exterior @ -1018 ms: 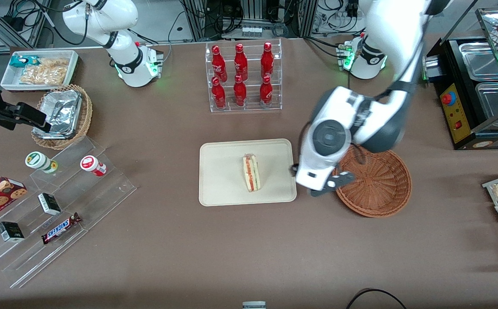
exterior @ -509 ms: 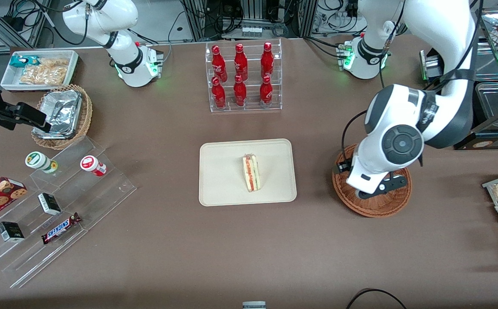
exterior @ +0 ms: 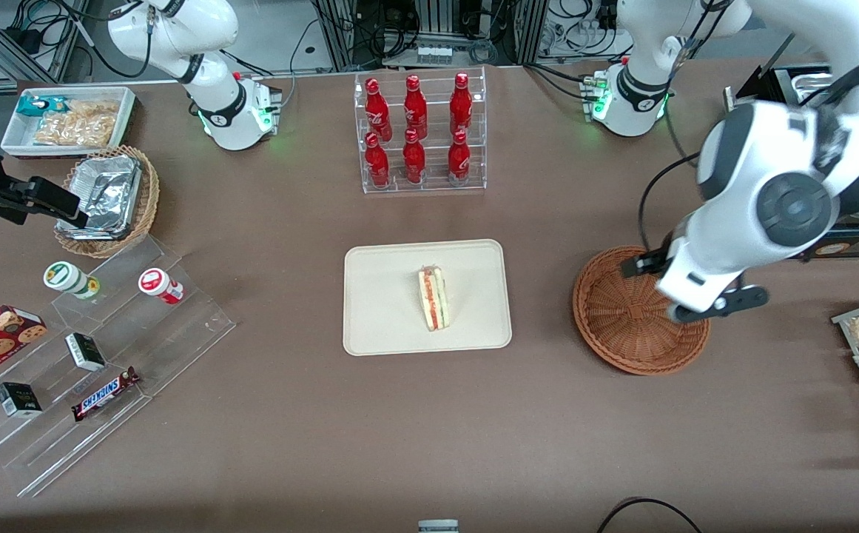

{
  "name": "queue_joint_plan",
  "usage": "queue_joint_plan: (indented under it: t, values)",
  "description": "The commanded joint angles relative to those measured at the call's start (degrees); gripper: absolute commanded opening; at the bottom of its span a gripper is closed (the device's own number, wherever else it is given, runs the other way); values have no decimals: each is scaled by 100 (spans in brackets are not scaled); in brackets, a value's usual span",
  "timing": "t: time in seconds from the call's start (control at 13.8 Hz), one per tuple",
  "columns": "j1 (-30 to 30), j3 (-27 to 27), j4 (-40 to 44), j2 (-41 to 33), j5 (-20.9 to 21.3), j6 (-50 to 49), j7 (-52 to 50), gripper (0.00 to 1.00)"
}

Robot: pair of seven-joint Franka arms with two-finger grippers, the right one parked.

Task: Place sandwich from basket to tray

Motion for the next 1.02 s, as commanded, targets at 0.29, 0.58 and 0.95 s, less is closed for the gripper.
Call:
queue_joint_plan:
  t: [0.29, 0.58, 0.95]
  values:
    - [978, -491, -634, -1372, 2, -675, 1073, 100]
    - [1172, -491, -811, -1980, -15, -860, 1513, 100]
    - [1172, -360, -714, -2077, -41, -887, 1523, 100]
